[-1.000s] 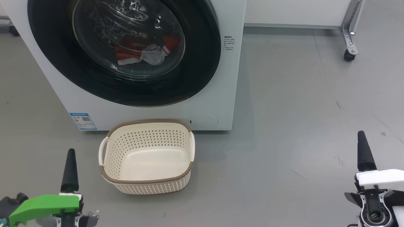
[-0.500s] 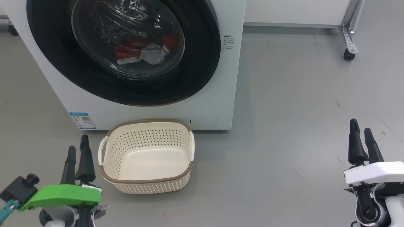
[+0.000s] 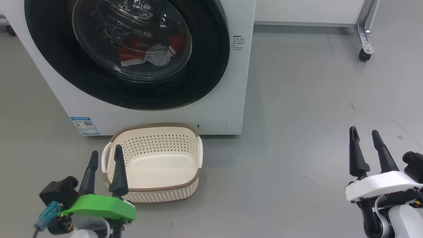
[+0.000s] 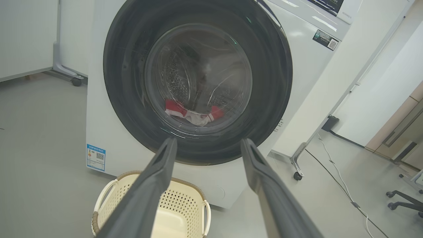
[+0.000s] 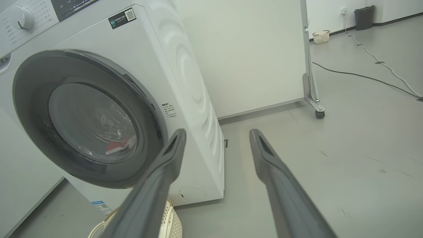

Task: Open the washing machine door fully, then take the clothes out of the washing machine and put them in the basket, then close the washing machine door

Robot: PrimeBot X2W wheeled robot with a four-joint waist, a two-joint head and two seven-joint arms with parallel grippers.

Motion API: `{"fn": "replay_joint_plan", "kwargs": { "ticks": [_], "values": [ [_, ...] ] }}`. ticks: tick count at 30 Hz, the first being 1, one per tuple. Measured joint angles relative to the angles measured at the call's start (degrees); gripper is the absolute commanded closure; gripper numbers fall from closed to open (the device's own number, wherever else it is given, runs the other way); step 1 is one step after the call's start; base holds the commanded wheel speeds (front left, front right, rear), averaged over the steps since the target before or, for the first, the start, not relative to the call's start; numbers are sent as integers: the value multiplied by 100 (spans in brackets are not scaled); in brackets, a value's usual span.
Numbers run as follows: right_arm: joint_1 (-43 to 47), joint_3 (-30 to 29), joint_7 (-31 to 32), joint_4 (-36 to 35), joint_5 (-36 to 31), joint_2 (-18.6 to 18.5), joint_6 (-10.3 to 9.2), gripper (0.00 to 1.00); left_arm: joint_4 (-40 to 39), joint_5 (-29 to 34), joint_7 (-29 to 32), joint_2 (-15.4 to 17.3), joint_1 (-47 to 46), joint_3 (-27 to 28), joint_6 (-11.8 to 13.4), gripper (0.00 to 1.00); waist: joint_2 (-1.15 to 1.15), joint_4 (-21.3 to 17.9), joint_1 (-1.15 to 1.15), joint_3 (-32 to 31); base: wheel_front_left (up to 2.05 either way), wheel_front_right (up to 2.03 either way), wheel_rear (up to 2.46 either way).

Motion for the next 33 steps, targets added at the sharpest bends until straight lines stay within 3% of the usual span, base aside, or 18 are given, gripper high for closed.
{"fn": "replay_joint_plan", "kwargs": {
  "ticks": [9, 18, 28, 33],
  "values": [
    [5, 276, -105, 78, -757, -56, -112, 0, 286, 1166, -155, 37, 29, -449, 303, 0, 0, -20, 0, 17, 0, 0, 0],
    [37, 498, -204, 285, -1421, -55, -244, 0, 793, 1923, -374, 67, 99, -818, 548, 0, 0, -48, 0, 25, 0, 0, 0],
    [95, 654, -377, 431, -2085, -87, -337, 0, 935, 2475, -567, 90, 118, -999, 698, 0, 0, -74, 0, 43, 0, 0, 0],
    [92, 644, -402, 494, -2084, -75, -341, 0, 940, 2381, -567, 93, 77, -998, 705, 0, 0, -75, 0, 47, 0, 0, 0]
  ]
}}
